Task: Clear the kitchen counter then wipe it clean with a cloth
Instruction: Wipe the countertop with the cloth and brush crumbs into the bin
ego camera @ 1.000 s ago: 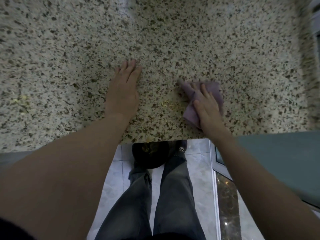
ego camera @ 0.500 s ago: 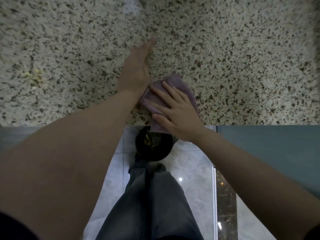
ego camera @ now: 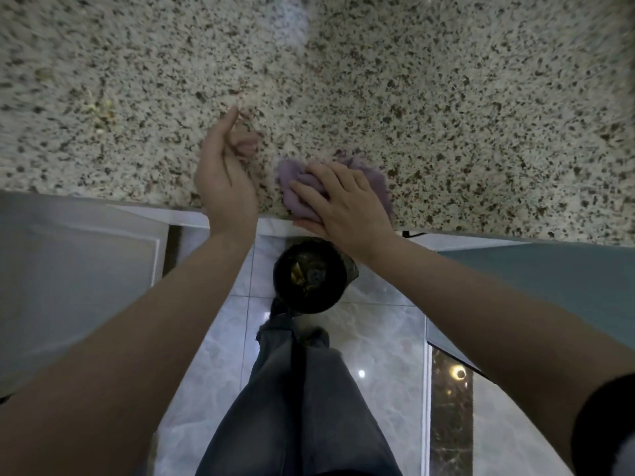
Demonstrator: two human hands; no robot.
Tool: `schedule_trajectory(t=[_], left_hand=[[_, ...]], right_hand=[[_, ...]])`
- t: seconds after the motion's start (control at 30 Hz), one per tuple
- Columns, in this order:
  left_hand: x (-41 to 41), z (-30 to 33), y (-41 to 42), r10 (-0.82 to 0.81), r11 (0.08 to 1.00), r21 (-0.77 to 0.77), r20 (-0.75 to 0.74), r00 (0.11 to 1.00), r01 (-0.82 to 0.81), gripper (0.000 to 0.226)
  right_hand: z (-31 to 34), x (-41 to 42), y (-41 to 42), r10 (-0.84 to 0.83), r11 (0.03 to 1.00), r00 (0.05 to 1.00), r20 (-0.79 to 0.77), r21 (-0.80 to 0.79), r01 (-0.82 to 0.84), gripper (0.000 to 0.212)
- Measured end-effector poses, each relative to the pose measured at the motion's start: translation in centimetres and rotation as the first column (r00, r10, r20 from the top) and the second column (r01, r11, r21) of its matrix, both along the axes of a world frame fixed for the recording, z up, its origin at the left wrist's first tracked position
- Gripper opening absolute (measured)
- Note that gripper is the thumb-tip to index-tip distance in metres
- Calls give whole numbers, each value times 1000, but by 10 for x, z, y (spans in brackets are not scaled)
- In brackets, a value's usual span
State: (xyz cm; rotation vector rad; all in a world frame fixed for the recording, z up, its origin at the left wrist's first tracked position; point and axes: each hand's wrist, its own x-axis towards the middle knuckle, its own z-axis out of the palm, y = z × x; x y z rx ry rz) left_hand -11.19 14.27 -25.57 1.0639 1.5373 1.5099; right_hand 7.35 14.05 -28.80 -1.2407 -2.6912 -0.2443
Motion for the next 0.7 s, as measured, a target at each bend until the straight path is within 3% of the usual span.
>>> schedule_trajectory(t=[0.13,0.33,0.57,0.7], left_hand=[[10,3,-39,40,999,19,17,999,-41,40],[15,-7,-100,54,998,-38,-46,997,-56,40],[13,-46,-156,58,975,-213,-41,997,-65,39],[18,-77,-171,-4,958,-287,-39,999,-7,39]], right_hand=[[3,-1,-5,33,994,999,12,106,-35,40],[-2,2,-7,124,957,979,-161,279,-76,11],[-3,-4,-4,53,947,949,-311,317,50,35],[-4,2,-6,52,945,961,-270,324,40,37]])
